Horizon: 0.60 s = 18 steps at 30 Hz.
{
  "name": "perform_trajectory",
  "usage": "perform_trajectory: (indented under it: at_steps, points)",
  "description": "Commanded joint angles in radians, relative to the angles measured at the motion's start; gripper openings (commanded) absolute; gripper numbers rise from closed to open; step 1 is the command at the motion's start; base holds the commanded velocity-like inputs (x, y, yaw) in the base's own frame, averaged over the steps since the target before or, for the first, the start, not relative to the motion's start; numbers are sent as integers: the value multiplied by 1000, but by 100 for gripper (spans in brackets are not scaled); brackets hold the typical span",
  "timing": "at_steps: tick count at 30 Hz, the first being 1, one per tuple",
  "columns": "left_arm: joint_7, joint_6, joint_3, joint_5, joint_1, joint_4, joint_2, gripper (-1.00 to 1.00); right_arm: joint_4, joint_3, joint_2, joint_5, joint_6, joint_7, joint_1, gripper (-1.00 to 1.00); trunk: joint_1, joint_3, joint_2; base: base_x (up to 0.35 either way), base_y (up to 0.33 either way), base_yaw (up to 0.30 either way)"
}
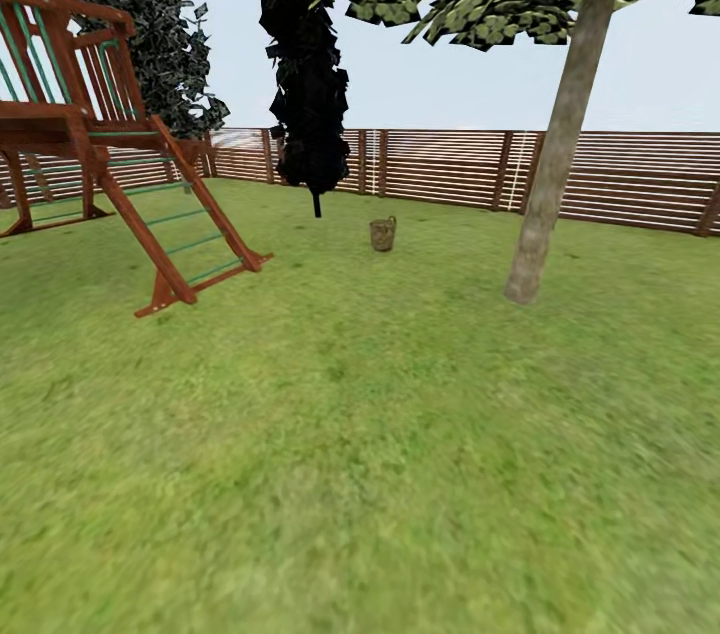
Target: Take the three Easter eggs out of the wicker basket on the lawn in the garden, then place them on the lawn next to a single tree (choose any tree) so that all three eggs are next to the same tree and none are left in the basket.
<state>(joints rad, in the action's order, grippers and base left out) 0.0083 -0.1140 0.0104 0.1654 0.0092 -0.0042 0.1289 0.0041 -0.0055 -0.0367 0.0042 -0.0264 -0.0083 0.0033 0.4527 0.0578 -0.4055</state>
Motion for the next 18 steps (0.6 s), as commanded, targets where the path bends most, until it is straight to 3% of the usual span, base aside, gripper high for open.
perform_trajectory:
  at_steps: [1,18]
  points:
    - [1,-3,1,6,0,0,0,100,0,-1,0,0,-3,-1,0,100,1,1,-2,317,76,0]
    - [1,-3,1,6,0,0,-1,100,0,-1,0,0,-3,-1,0,100,1,1,-2,319,24,0]
